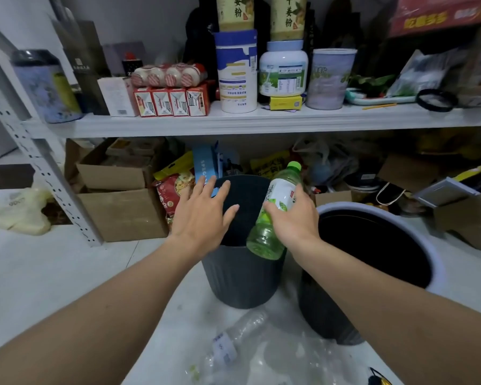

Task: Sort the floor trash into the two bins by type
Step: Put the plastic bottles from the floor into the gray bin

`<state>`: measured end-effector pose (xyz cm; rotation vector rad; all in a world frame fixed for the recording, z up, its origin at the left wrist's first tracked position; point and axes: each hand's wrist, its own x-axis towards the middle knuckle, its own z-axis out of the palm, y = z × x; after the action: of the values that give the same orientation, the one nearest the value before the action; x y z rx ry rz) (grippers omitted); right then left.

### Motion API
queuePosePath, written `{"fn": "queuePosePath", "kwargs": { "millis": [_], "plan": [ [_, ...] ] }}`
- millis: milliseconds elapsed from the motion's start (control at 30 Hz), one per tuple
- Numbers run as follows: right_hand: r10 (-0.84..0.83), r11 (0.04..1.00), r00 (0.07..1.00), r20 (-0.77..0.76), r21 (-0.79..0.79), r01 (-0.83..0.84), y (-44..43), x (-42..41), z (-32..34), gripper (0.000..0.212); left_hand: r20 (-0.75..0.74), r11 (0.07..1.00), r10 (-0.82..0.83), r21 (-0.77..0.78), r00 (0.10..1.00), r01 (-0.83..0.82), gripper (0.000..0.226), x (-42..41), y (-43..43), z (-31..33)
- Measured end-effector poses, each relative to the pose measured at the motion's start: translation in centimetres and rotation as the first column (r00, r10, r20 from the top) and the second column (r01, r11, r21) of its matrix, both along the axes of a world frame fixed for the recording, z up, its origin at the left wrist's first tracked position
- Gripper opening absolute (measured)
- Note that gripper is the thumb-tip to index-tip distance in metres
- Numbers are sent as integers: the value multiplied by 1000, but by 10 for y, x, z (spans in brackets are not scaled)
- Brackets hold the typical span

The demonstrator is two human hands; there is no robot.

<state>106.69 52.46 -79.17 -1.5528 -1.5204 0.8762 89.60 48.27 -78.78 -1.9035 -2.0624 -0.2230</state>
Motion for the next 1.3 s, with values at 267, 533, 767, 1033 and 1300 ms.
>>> {"fn": "queuePosePath", "kwargs": {
  "millis": [267,533,767,1033,1300],
  "plan": [
    [-27,995,995,-101,-94,17,11,-18,-7,83,-43,998,37,-54,998,-39,62,-25,-20,6],
    [178,983,945,273,-13,-181,-2,24,-6,67,-59,997,-38,-75,998,34,62,7,-12,13],
    [132,977,676,725,20,-213,-21,117,1,57,-25,963,-237,-139,971,231,60,93,4,10],
    [6,993,481,876,51,-106,-62,267,-18,61,6,895,-428,-135,904,425,61,248,4,-15],
    [-39,991,460,887,-23,129,-125,412,-58,61,10,810,-570,-165,822,563,60,390,-14,-55]
  ]
}}
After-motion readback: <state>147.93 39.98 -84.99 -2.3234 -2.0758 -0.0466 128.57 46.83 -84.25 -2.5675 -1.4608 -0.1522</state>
